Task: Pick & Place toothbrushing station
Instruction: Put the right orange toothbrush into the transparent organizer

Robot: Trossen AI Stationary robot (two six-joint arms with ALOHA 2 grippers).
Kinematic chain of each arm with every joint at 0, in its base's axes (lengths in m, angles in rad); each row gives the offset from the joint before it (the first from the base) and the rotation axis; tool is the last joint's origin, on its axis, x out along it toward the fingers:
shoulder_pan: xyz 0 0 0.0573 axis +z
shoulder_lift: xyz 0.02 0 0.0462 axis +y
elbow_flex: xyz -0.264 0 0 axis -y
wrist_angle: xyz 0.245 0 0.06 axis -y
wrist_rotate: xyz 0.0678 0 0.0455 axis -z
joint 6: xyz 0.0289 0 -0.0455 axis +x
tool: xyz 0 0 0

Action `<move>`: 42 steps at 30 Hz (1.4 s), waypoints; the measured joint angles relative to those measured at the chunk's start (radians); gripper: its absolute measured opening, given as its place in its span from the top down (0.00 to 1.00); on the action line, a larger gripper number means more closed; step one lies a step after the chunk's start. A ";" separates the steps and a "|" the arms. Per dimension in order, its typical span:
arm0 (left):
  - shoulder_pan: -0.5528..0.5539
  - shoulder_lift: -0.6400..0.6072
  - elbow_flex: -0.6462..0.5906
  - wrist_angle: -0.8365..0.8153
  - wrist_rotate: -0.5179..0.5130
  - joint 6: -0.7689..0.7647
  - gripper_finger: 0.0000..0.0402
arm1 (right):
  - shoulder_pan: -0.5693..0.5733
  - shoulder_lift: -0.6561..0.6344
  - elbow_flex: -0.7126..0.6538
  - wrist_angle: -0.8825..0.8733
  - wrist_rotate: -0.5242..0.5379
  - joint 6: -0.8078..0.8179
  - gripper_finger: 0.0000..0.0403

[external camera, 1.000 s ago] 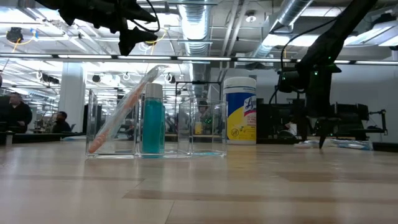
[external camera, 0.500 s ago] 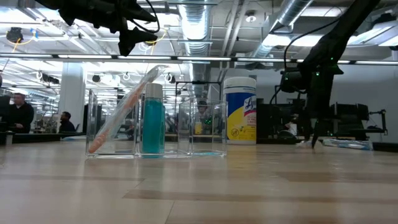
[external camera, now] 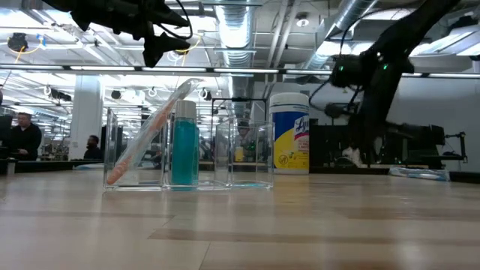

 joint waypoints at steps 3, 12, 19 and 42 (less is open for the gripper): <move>0.000 0.000 0.000 0.001 0.000 0.017 0.48 | 0.057 -0.088 0.000 -0.031 0.003 0.026 0.98; 0.018 0.000 0.000 0.017 0.003 0.021 0.48 | 0.324 -0.367 0.020 0.083 0.126 0.117 0.98; 0.075 0.017 -0.001 0.213 0.007 -0.130 0.48 | 0.459 -0.390 0.148 0.273 0.356 -0.205 0.98; 0.221 0.343 0.385 0.688 0.225 -0.495 0.48 | 0.344 0.128 0.786 0.467 -0.120 -1.010 0.98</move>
